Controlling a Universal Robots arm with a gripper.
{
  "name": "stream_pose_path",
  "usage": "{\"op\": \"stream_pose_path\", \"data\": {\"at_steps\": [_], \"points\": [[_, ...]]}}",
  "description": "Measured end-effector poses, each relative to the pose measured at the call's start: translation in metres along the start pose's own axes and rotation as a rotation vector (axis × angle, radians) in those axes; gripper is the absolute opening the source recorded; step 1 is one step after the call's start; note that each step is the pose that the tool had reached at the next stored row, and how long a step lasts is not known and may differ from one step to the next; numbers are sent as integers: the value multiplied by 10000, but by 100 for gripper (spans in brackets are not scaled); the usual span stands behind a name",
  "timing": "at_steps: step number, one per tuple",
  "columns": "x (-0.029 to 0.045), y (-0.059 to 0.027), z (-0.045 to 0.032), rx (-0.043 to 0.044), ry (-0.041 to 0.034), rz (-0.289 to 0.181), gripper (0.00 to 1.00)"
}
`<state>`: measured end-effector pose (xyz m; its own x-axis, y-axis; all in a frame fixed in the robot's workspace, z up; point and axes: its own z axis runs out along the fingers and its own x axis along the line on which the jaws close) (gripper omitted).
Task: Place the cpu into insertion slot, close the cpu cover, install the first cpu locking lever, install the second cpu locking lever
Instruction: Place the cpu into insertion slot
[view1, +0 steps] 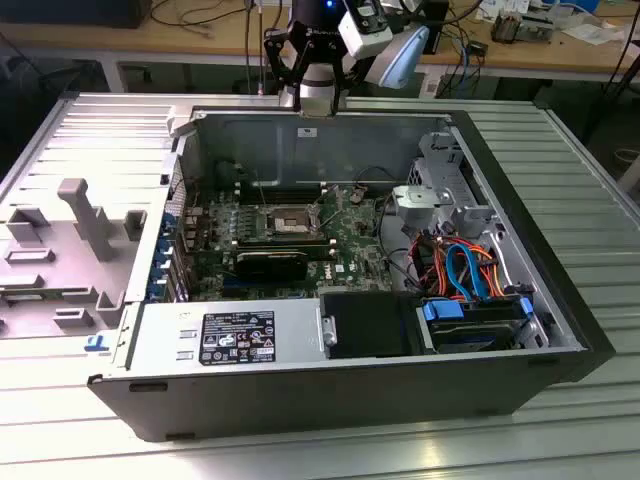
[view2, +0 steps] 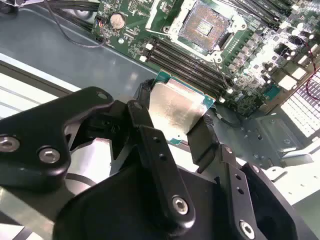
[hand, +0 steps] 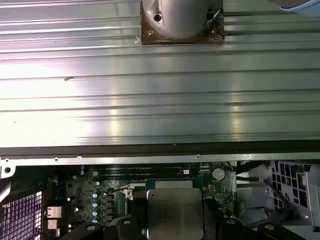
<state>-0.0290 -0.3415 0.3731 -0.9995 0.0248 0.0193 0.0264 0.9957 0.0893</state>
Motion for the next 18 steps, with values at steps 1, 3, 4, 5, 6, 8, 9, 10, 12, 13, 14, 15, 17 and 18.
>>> {"op": "stream_pose_path", "data": {"at_steps": [1,3,4,5,6,8,9,10,12,13,14,15,17,18], "points": [[0,0,0,-1,-1,0,55],[0,0,0,0,0,0,55],[1,-3,1,-1,-1,1,55],[1,-5,0,-1,0,2,55],[2,-8,0,0,0,1,55],[6,-23,0,0,0,1,55],[8,-27,1,0,0,1,55],[12,-34,1,1,0,-2,55],[20,-50,3,-2,-1,0,55],[22,-54,4,-2,-1,2,55],[22,-56,4,-1,-1,2,55],[22,-58,4,0,0,1,55],[23,-63,5,-1,0,0,55],[23,-66,6,-1,-1,-1,55]]}}
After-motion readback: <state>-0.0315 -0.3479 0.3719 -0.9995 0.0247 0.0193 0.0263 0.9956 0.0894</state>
